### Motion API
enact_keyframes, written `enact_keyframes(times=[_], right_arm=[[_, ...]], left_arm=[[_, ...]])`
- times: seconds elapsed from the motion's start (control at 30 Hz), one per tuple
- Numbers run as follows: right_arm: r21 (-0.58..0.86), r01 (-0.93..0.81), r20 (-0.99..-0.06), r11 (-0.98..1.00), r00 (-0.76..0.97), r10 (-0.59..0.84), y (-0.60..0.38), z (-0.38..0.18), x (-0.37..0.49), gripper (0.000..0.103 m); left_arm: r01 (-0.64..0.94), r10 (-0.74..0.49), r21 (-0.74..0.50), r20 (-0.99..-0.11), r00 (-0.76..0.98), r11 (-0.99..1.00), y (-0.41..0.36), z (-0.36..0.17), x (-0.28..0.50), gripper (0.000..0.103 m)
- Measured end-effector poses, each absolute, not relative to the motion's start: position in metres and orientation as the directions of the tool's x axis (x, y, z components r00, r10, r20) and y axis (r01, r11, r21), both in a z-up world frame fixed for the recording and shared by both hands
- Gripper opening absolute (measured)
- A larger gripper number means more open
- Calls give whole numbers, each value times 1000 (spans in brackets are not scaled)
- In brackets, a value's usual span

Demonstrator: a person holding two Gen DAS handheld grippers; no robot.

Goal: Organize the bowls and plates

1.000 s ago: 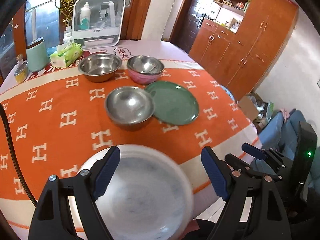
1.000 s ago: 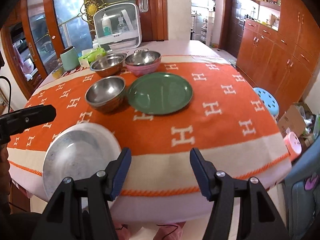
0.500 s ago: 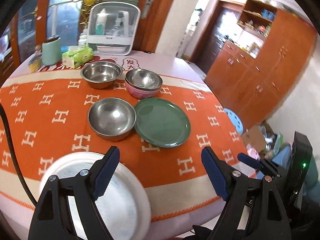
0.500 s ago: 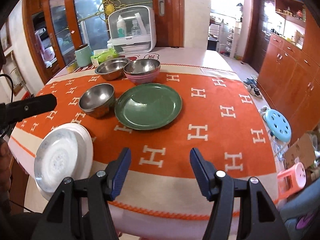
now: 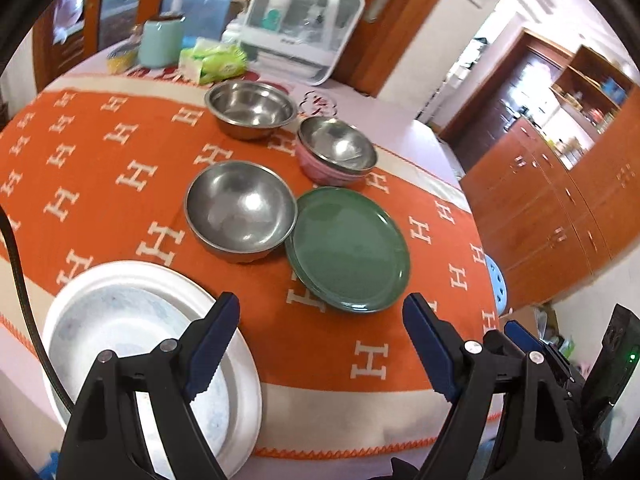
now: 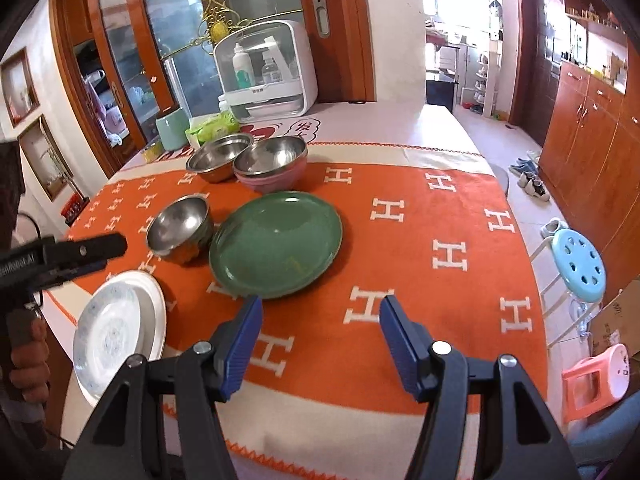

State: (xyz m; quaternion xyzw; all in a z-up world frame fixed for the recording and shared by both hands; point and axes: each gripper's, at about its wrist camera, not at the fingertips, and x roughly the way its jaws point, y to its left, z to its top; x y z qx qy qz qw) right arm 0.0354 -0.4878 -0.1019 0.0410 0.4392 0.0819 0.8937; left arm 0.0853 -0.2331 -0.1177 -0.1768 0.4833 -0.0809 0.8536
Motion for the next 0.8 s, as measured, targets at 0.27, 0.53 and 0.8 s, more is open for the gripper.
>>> enact_keyframes(times=[0.27, 0.53, 0.8], right_arm=[[227, -112, -776, 968, 579, 249, -506, -112, 78, 61], [354, -86, -795, 931, 497, 348, -520, -144, 113, 61], [451, -59, -802, 890, 412, 433, -530, -186, 144, 61]], left_arm=[[-91, -298, -377, -839, 456, 922, -248, -138, 112, 83], [-149, -298, -378, -874, 385, 914, -260, -168, 142, 83], [-189, -299, -374, -895, 333, 908, -263, -199, 175, 83]])
